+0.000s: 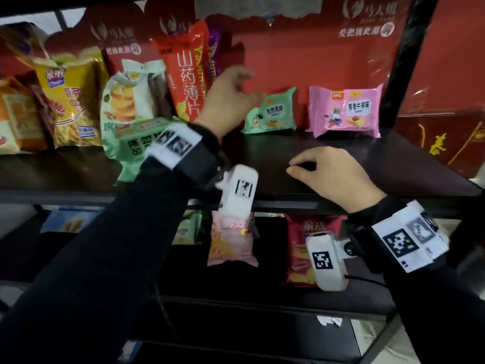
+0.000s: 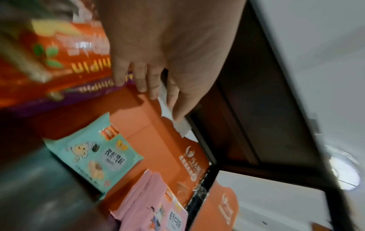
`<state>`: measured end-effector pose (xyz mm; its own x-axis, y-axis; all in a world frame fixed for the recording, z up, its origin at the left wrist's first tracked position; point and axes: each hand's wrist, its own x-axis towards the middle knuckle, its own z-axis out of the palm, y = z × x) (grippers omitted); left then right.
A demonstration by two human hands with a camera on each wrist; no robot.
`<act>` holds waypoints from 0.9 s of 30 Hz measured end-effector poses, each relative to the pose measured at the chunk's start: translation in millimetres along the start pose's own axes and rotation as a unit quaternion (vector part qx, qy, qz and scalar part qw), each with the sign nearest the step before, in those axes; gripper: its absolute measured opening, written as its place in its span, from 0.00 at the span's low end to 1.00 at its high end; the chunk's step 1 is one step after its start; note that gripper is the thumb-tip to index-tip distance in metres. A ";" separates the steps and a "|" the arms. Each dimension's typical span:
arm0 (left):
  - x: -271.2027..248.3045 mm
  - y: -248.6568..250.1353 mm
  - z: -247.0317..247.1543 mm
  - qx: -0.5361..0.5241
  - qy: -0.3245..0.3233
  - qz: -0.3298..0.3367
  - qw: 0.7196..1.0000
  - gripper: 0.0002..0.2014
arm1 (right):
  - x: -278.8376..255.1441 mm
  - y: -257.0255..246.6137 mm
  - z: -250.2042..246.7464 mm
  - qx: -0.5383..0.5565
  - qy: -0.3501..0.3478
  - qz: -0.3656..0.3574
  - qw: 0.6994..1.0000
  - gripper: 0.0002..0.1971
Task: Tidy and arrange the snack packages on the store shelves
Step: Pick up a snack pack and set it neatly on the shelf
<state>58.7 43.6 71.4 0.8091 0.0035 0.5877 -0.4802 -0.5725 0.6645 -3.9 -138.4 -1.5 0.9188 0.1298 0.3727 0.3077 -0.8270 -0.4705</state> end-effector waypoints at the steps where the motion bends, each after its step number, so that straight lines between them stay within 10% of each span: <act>1: 18.8 -2.0 10.7 -0.046 -0.011 -0.038 0.998 0.23 | -2.2 5.0 -4.5 -0.006 0.003 0.010 1.000 0.12; 13: 96.7 -85.2 67.7 0.044 -0.135 -0.263 0.954 0.15 | -2.7 19.1 -5.6 -0.007 0.021 0.037 0.999 0.13; 23: 84.8 -65.2 59.2 0.006 -0.138 -0.256 0.957 0.24 | -5.9 15.8 -6.9 -0.004 0.021 0.047 0.999 0.13; 27: 58.6 -30.5 46.0 0.008 -0.033 -0.165 0.986 0.29 | -6.6 15.1 -6.5 0.012 0.020 0.052 0.998 0.16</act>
<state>136.3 23.5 64.3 0.9408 0.1385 0.3094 -0.1823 -0.5628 0.8062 -6.9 -155.3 -5.8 0.9359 0.0211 0.3515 0.2164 -0.8219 -0.5269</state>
